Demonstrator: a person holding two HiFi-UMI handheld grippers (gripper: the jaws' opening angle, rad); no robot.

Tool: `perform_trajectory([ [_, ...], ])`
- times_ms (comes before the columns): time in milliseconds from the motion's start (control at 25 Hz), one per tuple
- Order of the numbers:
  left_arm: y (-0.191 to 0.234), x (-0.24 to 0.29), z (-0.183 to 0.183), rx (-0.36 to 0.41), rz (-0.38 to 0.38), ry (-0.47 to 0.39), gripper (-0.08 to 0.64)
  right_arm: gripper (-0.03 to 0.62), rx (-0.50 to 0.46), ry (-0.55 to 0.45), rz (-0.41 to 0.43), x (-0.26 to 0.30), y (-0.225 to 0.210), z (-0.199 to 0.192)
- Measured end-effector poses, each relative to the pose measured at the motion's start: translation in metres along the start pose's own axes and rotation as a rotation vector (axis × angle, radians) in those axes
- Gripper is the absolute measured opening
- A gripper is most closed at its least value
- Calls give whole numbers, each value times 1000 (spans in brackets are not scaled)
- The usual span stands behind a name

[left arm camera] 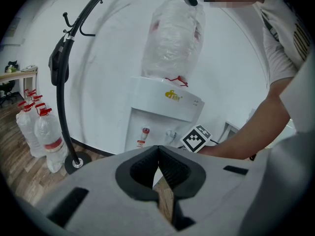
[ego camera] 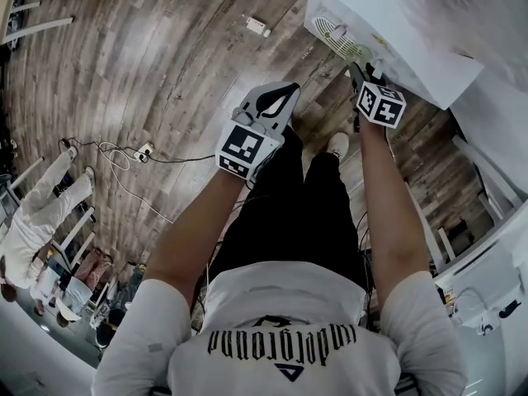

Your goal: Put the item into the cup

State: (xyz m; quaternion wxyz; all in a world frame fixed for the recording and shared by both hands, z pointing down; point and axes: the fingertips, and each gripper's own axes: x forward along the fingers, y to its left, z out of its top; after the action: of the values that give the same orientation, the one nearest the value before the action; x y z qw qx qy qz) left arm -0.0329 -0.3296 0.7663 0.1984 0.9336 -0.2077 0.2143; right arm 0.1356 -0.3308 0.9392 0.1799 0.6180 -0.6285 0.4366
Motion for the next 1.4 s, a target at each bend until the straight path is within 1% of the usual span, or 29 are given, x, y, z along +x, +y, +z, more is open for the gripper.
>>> perform_trajectory([
  [160,-3,-4,7,12,1,-15,3,189,-29,-6,10,-11,10,2],
  [360,-9,-14,28,21,19,-36,3,189,-60,-13,25,-40,23,5],
  [520,-25,-30,49,34,30,-64,3,189,-99,-32,50,-80,39,9],
  [680,-50,-50,73,49,42,-99,3,186,-160,-69,83,-130,56,21],
  [880,-81,-81,112,79,62,-163,3,175,-262,-149,140,-198,82,51],
  [1000,-109,-101,132,75,73,-205,3,167,-330,-187,195,-245,97,55],
  [1120,-146,-121,147,96,80,-240,3,158,-386,-231,240,-300,105,53],
  [1280,-178,-141,174,146,101,-299,3,144,-452,-336,294,-362,119,78],
  [1400,-204,-158,193,164,106,-345,3,115,-501,-424,342,-412,132,97],
])
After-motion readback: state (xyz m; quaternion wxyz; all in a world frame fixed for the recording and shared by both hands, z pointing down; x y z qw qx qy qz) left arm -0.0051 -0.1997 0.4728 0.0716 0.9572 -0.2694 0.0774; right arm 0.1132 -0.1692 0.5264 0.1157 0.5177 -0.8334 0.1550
